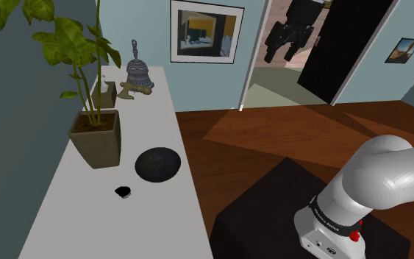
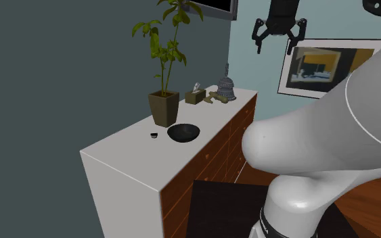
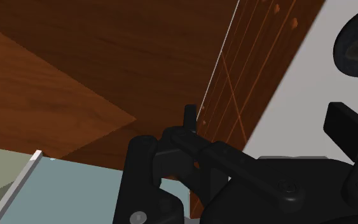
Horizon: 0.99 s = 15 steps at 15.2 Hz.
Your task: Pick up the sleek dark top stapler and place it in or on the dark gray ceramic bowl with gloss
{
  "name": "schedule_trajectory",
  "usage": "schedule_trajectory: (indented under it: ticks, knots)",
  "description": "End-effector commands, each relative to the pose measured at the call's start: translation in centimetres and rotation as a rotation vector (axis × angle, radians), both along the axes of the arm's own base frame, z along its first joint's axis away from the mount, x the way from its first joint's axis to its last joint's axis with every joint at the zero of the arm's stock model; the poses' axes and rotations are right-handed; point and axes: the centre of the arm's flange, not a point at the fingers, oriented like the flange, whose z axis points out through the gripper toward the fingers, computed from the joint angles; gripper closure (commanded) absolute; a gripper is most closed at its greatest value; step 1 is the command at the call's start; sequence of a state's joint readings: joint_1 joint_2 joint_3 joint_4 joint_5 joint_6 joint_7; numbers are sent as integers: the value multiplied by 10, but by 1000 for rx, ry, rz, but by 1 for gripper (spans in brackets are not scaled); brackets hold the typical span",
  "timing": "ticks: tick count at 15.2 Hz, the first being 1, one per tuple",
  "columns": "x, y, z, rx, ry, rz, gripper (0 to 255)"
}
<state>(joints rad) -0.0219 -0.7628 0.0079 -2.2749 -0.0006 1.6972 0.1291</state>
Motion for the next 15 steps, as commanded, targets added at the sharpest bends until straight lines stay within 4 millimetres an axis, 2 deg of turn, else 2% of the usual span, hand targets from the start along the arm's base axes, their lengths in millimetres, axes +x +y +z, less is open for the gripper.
schedule_trajectory:
  ticks: [1,15]
  knots:
    - [0,0,0,0,0,0,0]
    - [41,130,-119,26,-11,55,0]
